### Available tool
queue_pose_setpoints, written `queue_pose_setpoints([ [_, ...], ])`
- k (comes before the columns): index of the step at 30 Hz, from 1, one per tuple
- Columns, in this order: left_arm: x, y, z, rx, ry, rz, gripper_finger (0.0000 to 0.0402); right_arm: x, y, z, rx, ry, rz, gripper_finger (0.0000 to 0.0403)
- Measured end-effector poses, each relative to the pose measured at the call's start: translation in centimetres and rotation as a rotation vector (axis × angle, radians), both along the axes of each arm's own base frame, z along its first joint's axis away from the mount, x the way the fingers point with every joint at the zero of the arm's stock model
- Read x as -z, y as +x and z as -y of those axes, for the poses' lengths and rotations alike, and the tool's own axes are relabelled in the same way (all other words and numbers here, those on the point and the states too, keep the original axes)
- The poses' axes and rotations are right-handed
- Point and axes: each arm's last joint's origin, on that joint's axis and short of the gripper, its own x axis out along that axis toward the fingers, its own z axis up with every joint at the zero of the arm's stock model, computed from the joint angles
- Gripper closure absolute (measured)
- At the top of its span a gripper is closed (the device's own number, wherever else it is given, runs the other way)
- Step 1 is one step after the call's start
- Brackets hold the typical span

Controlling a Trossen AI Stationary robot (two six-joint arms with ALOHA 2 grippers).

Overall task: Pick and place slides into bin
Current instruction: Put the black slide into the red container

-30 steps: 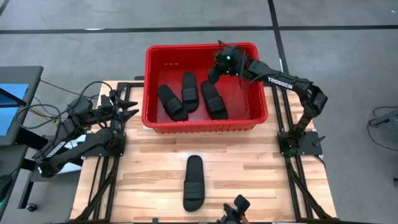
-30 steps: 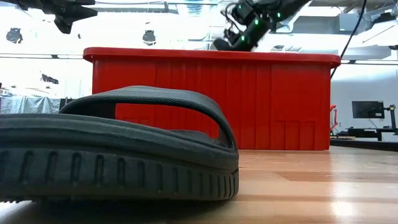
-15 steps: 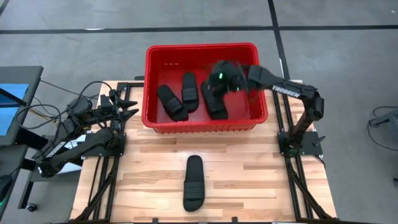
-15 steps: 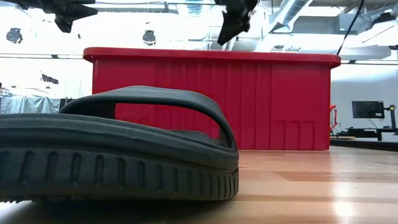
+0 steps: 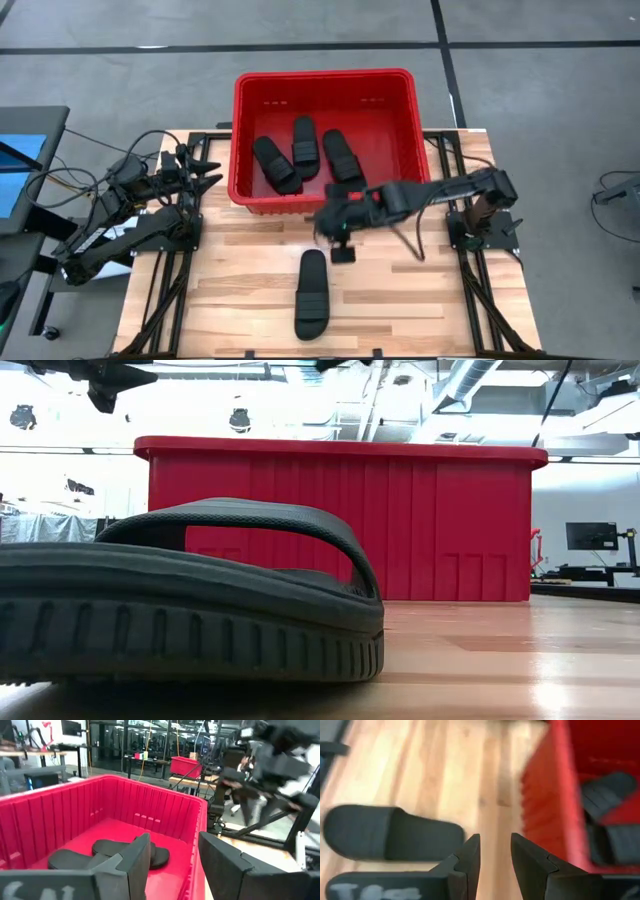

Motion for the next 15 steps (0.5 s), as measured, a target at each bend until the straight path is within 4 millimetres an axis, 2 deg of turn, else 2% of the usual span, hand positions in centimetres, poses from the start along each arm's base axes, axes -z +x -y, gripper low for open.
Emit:
queue_pose_setpoints([
  [3, 0.1, 0.0, 0.1, 0.021, -0.130, 0.029, 0.0244, 1.8, 1.2, -1.9, -0.029, 0.003, -0.016, 0.0303],
  [6, 0.4, 0.0, 0.1, 0.033, -0.236, 0.023, 0.0244, 4.6, 2.6, -2.6, -0.019, -0.002, -0.084, 0.0303],
  [15, 1.7, -0.1, 0.1, 0.012, -0.323, -0.078, 0.0244, 11.0, 5.9, -0.4, 0.072, 0.027, -0.237, 0.0303],
])
